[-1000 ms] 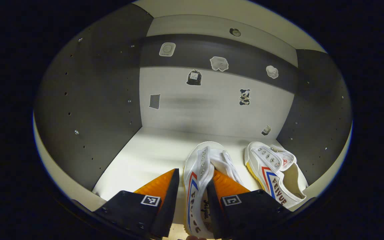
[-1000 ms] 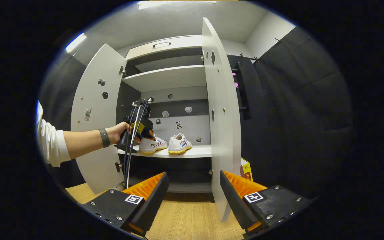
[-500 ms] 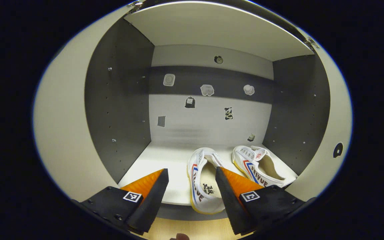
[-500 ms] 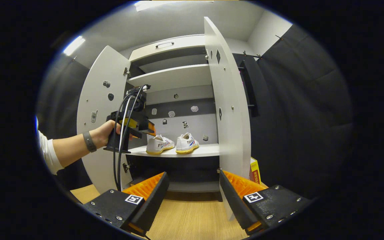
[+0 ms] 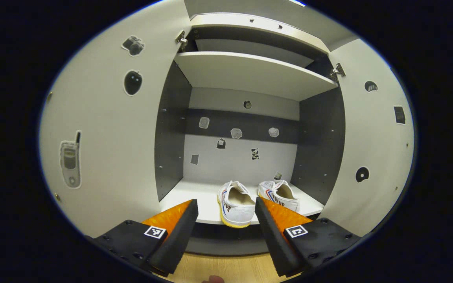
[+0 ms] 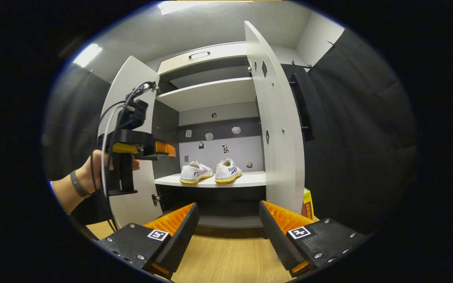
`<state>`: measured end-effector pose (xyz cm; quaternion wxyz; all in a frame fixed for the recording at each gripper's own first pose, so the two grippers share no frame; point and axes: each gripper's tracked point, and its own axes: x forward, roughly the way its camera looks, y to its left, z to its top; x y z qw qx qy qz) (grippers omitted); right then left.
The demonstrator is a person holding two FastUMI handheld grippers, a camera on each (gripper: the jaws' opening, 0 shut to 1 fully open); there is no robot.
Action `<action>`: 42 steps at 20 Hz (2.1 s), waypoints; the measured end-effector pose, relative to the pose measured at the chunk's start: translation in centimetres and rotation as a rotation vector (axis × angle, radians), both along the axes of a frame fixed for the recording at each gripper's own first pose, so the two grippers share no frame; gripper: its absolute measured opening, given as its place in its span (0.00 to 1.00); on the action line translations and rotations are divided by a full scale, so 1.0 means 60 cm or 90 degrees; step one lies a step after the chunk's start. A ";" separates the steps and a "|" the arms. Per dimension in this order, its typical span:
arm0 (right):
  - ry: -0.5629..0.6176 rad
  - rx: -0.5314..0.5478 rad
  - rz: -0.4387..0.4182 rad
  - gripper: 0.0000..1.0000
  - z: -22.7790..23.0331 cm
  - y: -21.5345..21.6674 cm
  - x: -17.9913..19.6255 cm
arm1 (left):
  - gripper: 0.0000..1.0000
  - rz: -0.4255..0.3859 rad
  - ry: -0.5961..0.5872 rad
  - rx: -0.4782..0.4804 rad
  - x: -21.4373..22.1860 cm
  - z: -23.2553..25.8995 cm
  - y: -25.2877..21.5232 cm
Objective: Grab one shoe with the right hand and put it into the shoe cabinet, grab the other shoe with the left hand and put it into the shoe cabinet; then close the right door with the right hand and the left door with the left hand.
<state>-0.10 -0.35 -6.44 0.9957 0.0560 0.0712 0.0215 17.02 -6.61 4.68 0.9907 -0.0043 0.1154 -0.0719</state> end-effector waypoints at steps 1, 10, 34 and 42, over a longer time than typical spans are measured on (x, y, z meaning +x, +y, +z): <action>-0.001 -0.004 0.002 0.94 0.000 0.000 0.000 | 0.99 0.003 -0.004 -0.004 -0.020 0.003 0.004; -0.008 -0.013 0.009 0.94 -0.005 0.004 -0.004 | 0.97 0.038 -0.060 -0.043 -0.186 -0.043 0.036; -0.092 -0.064 -0.175 0.98 0.285 -0.394 0.114 | 0.97 0.069 -0.079 0.015 -0.290 -0.106 0.046; -0.064 -0.071 -0.146 0.89 0.253 -0.366 0.160 | 0.97 0.085 -0.051 0.011 -0.286 -0.127 0.068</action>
